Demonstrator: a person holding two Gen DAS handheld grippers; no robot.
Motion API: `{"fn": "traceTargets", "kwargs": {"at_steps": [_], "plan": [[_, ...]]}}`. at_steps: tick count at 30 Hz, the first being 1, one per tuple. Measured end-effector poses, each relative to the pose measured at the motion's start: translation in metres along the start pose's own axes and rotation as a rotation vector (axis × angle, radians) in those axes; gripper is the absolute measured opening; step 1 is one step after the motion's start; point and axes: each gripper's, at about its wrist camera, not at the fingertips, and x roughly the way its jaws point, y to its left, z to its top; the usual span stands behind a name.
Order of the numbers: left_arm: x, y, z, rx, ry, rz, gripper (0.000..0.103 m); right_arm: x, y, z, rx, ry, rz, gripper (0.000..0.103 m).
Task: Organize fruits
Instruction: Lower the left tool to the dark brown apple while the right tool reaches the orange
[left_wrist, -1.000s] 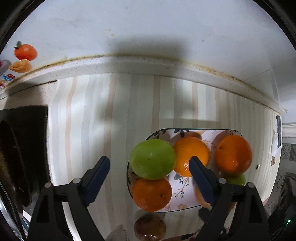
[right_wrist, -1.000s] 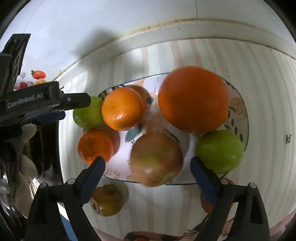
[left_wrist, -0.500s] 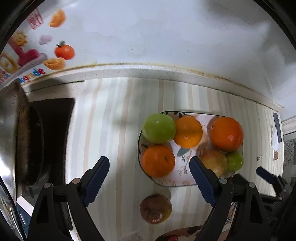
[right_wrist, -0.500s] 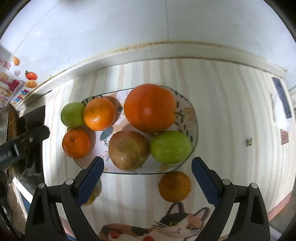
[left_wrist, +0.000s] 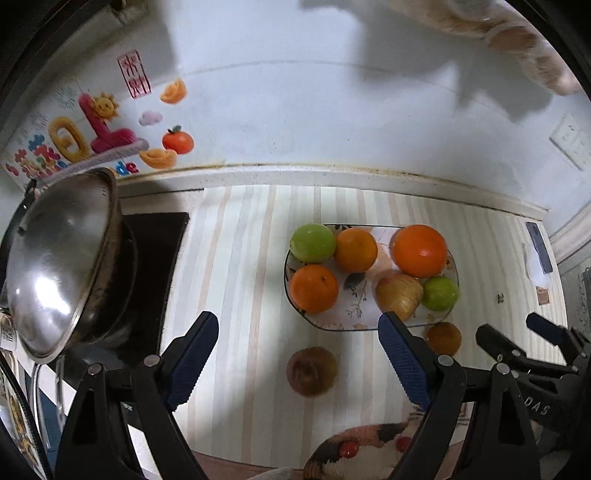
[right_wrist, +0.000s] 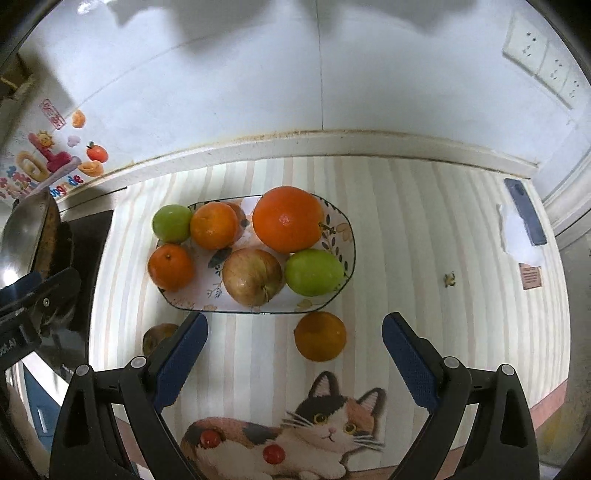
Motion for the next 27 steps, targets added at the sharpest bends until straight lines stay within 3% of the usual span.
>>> {"fn": "traceTargets", "kwargs": {"at_steps": [17, 23, 27], "plan": [[-0.069, -0.003, -0.039, -0.014, -0.131, -0.028, 0.088, -0.093, 0.007, -0.036, -0.009, -0.160, 0.019, 0.098], [-0.057, 0.000, -0.040, -0.021, -0.089, -0.047, 0.089, -0.092, -0.006, -0.041, 0.047, -0.144, 0.062, 0.098], [-0.027, 0.002, -0.041, -0.025, -0.006, -0.059, 0.089, -0.061, -0.029, -0.046, 0.130, -0.053, 0.101, 0.098]]}}
